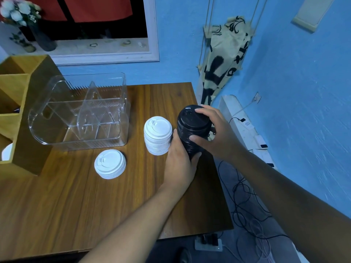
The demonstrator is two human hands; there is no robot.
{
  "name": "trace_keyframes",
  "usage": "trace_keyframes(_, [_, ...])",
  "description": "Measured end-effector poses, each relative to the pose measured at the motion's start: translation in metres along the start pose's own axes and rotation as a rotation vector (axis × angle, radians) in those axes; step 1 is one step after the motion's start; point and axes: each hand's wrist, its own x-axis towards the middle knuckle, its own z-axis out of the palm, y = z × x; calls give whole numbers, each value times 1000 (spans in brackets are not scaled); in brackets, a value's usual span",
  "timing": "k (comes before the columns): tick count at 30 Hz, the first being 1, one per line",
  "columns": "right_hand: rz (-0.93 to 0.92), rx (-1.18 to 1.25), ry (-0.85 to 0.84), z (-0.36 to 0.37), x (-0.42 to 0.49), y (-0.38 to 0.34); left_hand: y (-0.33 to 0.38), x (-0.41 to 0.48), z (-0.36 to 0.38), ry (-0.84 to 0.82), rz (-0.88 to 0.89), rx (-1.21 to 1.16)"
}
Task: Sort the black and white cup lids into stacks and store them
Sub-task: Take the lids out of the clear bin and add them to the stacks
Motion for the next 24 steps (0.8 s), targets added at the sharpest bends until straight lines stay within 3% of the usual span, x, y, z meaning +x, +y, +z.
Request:
trace_keyframes(16, [76, -99, -261, -23, 17, 7, -6, 0, 5, 6, 15, 31])
trace_keyframes(24, [12, -215, -154, -5, 24, -19, -7, -2, 7, 5, 22, 87])
